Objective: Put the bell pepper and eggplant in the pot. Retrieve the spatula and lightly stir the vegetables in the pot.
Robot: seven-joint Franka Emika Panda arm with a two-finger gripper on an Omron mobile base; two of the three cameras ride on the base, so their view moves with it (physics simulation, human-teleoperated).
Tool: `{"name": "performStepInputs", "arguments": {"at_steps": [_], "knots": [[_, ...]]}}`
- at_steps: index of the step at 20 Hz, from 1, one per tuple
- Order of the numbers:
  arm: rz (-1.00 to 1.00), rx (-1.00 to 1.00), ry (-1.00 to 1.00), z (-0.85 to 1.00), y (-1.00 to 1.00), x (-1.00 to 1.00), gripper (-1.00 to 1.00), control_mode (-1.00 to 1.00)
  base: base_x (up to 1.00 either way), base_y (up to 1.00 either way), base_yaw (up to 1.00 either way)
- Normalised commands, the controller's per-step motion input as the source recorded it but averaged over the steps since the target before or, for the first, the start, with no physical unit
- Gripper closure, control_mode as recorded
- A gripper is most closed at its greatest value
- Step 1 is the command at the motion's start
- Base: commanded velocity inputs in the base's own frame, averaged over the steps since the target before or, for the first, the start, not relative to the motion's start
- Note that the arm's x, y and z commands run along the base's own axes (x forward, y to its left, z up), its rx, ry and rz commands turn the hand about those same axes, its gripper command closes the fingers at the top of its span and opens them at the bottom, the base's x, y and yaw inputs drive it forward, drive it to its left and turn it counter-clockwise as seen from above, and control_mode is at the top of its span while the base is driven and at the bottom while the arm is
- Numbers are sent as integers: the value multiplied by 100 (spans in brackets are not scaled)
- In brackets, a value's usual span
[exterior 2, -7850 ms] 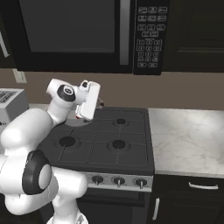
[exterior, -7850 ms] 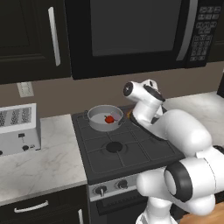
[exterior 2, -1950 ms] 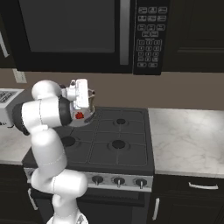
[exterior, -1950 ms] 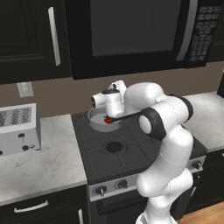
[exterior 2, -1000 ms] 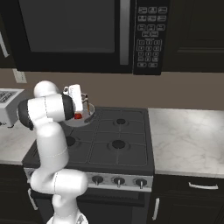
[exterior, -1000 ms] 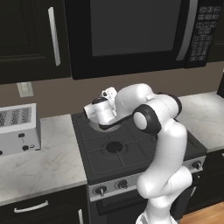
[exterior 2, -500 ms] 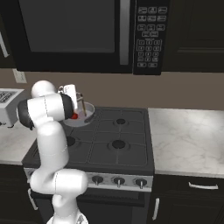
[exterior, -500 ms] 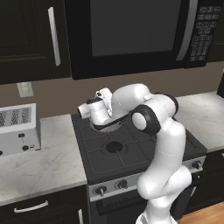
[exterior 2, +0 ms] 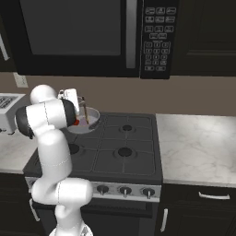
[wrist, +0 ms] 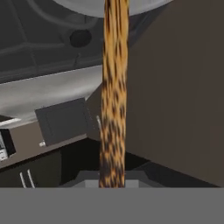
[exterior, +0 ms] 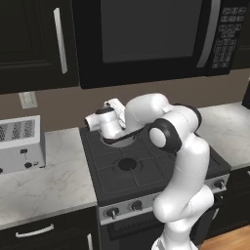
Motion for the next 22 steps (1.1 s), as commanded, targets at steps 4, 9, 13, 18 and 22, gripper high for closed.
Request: {"name": "performStepInputs", "arguments": {"at_steps": [4, 9, 13, 18, 22], "knots": [[1, 1, -2, -9, -5, 3, 100, -100, 0, 0, 0], [-5, 7, -7, -5, -25, 18, 100, -100, 0, 0, 0], [-16, 24, -5, -5, -8, 9, 100, -100, 0, 0, 0], [-11, 26, -1, 0, 0, -2, 100, -100, 0, 0, 0], [-5, 19, 1, 0, 0, -9, 100, -100, 0, 0, 0]]}}
